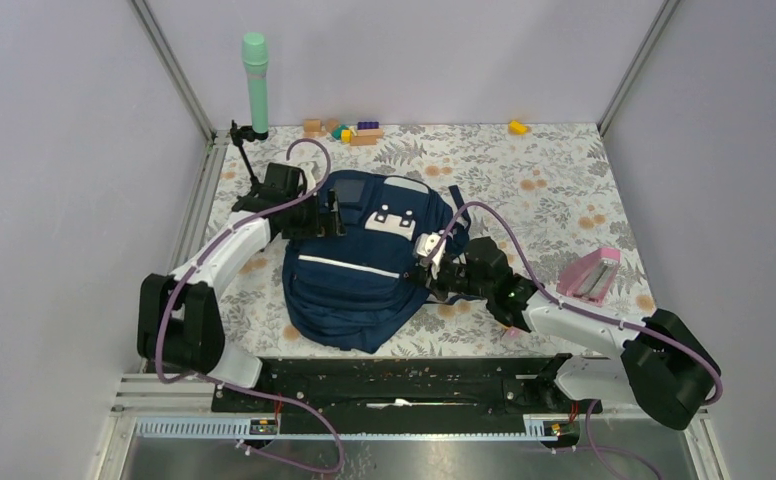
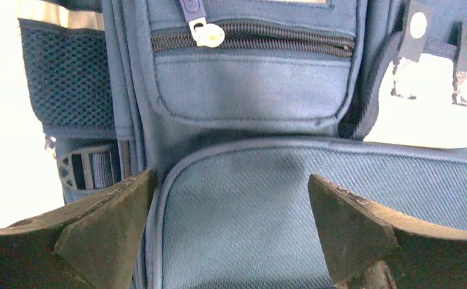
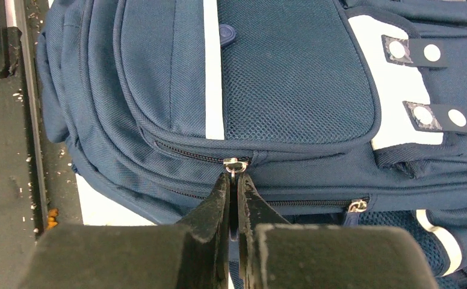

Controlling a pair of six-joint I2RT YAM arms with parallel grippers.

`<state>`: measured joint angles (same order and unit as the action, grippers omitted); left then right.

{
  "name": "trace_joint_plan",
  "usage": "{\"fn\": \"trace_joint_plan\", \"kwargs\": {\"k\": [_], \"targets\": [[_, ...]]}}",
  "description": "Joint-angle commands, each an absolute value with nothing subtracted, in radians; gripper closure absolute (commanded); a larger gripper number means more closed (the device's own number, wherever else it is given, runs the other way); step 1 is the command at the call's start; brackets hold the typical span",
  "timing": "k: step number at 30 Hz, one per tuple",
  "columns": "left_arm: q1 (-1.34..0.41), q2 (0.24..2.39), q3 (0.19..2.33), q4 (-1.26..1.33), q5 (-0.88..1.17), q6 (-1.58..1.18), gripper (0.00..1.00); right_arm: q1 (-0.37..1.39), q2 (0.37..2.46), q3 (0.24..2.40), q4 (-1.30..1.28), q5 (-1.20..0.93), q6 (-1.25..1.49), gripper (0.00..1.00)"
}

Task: Pack the student bag
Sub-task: Unzip the student bag at the center of the board.

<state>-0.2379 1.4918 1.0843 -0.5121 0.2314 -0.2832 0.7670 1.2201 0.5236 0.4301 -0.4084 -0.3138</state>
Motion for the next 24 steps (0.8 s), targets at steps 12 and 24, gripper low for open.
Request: {"fn": "trace_joint_plan", "kwargs": {"k": [12,24], "targets": [[-0.138,1.125,0.813,-0.533,0.279,-0.337,0.14,0.78,1.148,0.49,0.369,-0.395,-0.228,1.0],[-0.08,1.129,0.771,-0.492,0.486,-0.326,0.57,0.782,1.112,0.487,0.332,-0.367,-0.201,1.0]]}}
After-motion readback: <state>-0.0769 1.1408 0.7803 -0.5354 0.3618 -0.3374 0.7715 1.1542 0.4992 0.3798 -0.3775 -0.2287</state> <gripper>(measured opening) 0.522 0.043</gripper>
